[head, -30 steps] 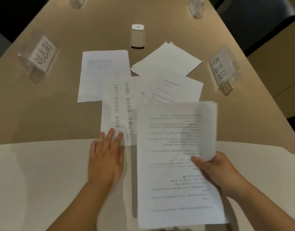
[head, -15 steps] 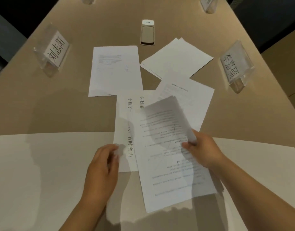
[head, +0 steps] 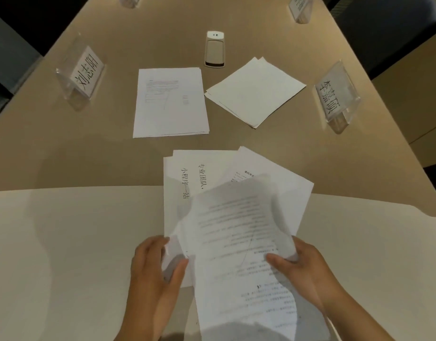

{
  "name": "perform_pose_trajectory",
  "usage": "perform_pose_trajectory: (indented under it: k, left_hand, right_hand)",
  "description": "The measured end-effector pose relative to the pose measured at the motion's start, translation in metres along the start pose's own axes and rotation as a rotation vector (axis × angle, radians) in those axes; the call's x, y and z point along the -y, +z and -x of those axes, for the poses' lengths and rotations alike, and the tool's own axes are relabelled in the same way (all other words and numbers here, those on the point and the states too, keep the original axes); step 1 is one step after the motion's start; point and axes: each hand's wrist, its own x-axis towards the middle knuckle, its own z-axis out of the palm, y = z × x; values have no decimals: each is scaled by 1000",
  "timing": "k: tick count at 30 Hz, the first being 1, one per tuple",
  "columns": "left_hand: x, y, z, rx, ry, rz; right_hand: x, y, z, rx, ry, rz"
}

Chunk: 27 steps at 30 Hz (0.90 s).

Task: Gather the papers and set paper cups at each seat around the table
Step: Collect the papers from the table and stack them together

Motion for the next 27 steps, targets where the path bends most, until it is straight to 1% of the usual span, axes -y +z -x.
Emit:
perform_pose_trajectory:
  k: [3, 6, 8, 10, 12, 14, 16, 17, 21, 22, 25, 27]
  left_hand:
    - [-17, 4, -27, 8, -122, -41]
    - [-32, 12, -50, 23, -148, -69]
    - [-36, 18, -57, 30, -135, -113]
    - [-39, 22, -58, 54, -106, -95]
    - [-39, 24, -54, 84, -76, -57]
    - [-37, 24, -49, 121, -45, -62]
    - [-34, 22, -45, 145, -53, -66]
    - [-33, 21, -43, 147, -73, -60]
    - [-28, 15, -31, 119, -120, -64]
    - [-28, 14, -28, 115, -121, -65]
    - [-27, 11, -18, 110, -115, -68]
    - [-28, 8, -9, 114, -105, -70]
  right_hand:
    - [1, -2, -18, -163, 42, -51]
    - [5, 0, -38, -348, 98, 109]
    - [13, 7, -43, -415, 115, 240]
    - [22, 16, -44, -395, 91, 349]
    - [25, 25, -45, -318, 11, 435]
    - [27, 31, -44, -250, -75, 468]
    - [31, 32, -42, -230, -122, 408]
    - [32, 32, -41, -239, -126, 321]
    - [37, 26, -31, -284, -13, -172]
    - [38, 26, -28, -273, 25, -241]
    - [35, 28, -22, -193, 122, -296]
    - [29, 35, -16, -127, 137, -261]
